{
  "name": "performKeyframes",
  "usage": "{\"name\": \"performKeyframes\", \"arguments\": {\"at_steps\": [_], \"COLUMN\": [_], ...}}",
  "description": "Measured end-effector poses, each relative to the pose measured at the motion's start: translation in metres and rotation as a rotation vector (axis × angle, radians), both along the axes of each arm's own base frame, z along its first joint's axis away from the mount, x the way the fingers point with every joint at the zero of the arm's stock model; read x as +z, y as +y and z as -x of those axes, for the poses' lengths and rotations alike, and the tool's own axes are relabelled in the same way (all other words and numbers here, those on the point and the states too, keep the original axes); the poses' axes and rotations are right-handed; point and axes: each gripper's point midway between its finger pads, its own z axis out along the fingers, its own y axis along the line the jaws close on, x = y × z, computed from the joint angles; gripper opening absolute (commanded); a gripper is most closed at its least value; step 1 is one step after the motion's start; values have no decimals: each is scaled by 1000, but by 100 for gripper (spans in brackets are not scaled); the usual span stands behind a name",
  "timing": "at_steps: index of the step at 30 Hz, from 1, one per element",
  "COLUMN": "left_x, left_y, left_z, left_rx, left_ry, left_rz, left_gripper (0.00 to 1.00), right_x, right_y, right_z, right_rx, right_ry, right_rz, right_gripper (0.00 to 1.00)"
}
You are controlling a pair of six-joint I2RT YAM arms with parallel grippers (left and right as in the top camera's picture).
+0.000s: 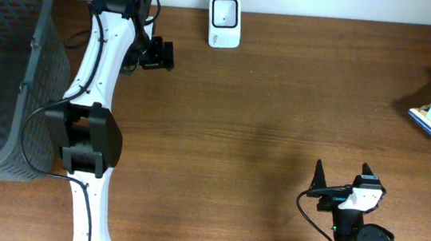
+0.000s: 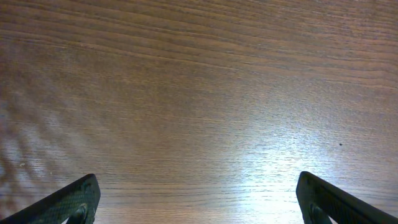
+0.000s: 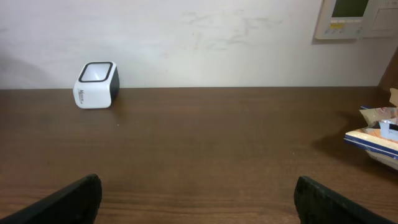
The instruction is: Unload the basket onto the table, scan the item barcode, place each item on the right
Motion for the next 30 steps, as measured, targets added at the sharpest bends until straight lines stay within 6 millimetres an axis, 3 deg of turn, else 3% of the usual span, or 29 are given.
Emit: {"name": "performKeyframes", "arguments": {"at_steps": [8,12,15,18,22,26,30], "left_x": [0,11,41,90,147,176,182], "left_y": [-3,-3,-3,1,6,6,-5], "left_z": [0,1,3,13,41,65,78], "left_rx": [-6,-6,-6,-3,-2,-23,-78], "left_ry": [0,-23,-85,-184,-274,-322,-372], "left_rz": [0,2,9,5,-10,-75,-127], "left_gripper": [99,99,99,99,99,99,99], "right_x": [0,0,0,0,0,0,0], "right_y": [0,0,0,0,0,0,0], "right_z": [0,0,0,0,0,0,0], "right_rx": [0,0,0,0,0,0,0], "right_ry": [0,0,0,0,0,0,0], "right_rz": [0,0,0,0,0,0,0], "right_gripper": [98,98,98,98,98,98,98]}}
